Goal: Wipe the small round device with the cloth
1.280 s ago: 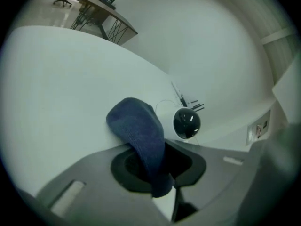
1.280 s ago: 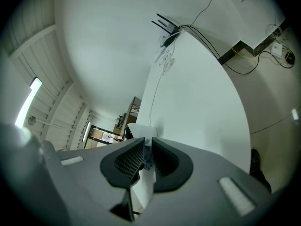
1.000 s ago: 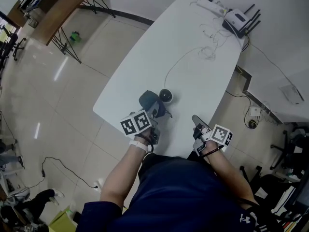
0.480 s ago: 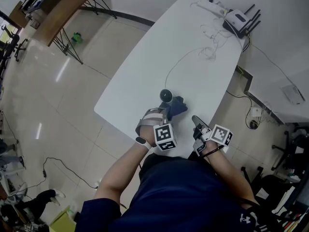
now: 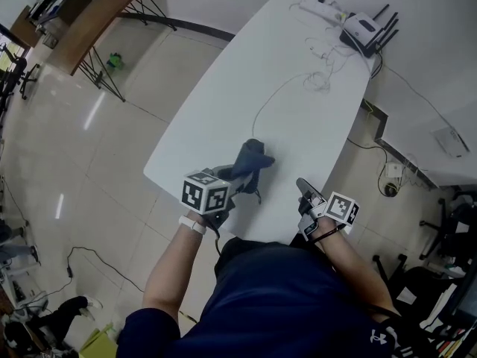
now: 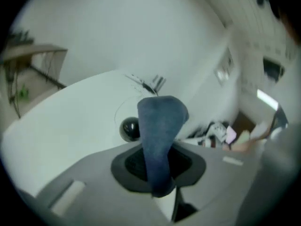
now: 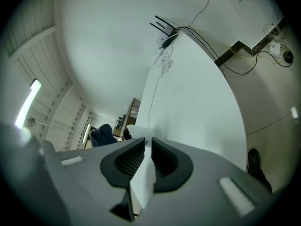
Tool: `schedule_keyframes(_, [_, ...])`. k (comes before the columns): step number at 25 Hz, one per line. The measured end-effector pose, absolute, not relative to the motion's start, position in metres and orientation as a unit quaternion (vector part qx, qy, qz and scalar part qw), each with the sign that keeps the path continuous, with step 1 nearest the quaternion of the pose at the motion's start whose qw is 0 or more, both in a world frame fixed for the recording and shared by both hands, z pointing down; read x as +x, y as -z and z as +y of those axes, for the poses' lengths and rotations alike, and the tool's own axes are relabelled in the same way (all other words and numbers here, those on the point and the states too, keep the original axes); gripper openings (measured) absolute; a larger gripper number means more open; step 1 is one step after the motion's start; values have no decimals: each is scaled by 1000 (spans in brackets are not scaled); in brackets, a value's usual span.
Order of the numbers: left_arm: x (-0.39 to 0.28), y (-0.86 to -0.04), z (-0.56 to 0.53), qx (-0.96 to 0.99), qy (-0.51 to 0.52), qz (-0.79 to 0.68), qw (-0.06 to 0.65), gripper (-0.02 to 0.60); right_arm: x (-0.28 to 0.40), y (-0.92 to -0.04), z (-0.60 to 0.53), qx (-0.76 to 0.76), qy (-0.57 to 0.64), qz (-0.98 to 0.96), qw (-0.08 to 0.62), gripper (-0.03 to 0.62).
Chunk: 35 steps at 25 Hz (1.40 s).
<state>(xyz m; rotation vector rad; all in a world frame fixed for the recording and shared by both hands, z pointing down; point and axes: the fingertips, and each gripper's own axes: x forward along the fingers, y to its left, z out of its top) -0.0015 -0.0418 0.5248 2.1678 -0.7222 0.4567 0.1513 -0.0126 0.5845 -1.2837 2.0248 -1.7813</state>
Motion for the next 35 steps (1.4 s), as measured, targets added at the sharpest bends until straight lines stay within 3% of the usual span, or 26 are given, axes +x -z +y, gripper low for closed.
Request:
schedule_keyframes(2, [-32,-510,-68,827,-70,-321,457,63,152,-585,-13,-429,595,675,77,51])
schedule_keyframes(4, [-56,-520,-86,807,-47,-344,479,63,153,-586,-12,-430,596,674,75,51])
schedule_keyframes(10, [-50,-598,-93,795,-209,-320,472,64,145,-589,-16,-424,595,680,61,51])
schedule_keyframes(16, [-33,-605,-109,808,-246,-310,437,64,144,-587,-14,-422,595,682,56,51])
schedule_keyframes(19, [-27,-580,-121,845,-297,-278,348,64,148,-589,-13,-425,595,680,57,51])
schedule_keyframes(25, [-3,-541,-135,849,-510,-136,31,64,141,-590,-12,-419,597,682,57,51])
schedule_keyframes(31, [31,-510,-101,768,-598,-48,-223,64,144,-587,-13,-420,598,679,66,51])
schedule_keyframes(33, [34,-504,-83,744,-605,-51,-280,64,149,-589,-12,-423,597,678,67,51])
schedule_keyframes(35, [30,-506,-63,740,-602,-68,-292,64,151,-589,-12,-424,597,678,67,49])
